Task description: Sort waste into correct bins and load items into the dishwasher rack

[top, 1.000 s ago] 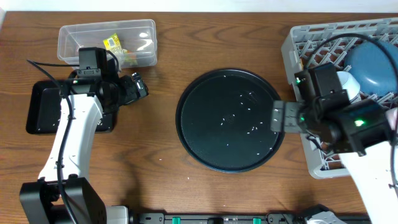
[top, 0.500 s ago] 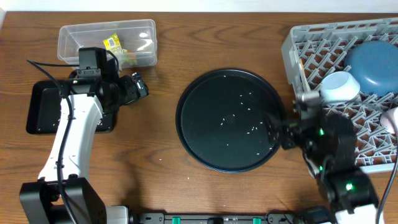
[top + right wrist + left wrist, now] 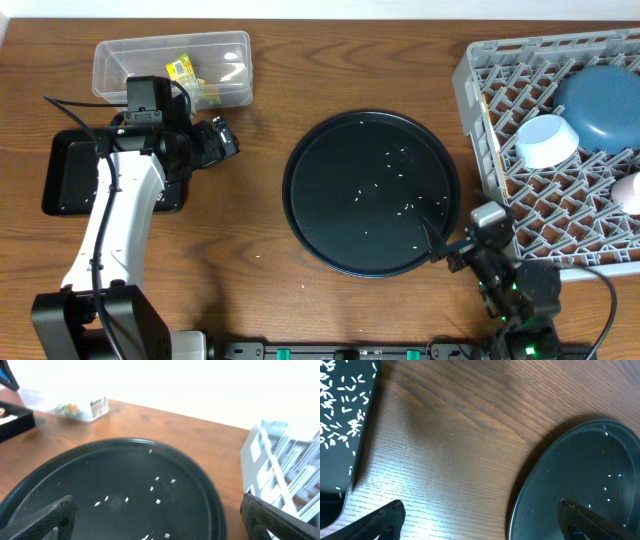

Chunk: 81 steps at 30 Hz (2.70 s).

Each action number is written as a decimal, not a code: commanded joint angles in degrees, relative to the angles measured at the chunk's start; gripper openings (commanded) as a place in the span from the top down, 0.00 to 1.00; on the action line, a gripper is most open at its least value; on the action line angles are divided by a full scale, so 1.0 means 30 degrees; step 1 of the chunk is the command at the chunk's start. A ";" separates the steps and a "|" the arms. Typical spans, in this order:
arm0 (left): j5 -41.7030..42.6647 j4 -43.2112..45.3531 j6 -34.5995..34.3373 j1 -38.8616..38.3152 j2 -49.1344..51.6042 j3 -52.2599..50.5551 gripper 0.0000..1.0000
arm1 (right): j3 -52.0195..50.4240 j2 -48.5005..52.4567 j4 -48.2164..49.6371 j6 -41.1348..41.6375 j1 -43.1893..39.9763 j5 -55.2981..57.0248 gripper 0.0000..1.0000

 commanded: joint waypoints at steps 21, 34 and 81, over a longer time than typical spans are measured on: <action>-0.0044 -0.0066 -0.0029 0.0073 0.0073 0.0007 0.02 | -0.1494 -0.5464 -0.2492 0.2069 -0.1450 0.5581 0.01; -0.0044 -0.0066 -0.0029 0.0073 0.0073 0.0007 0.02 | -0.1494 -0.5457 -0.2477 0.2324 -0.1472 0.5625 0.01; -0.1180 0.5217 0.2062 -0.0969 -1.5992 -1.5373 0.02 | -0.1494 -0.5457 -0.2477 0.2324 -0.1472 0.5625 0.01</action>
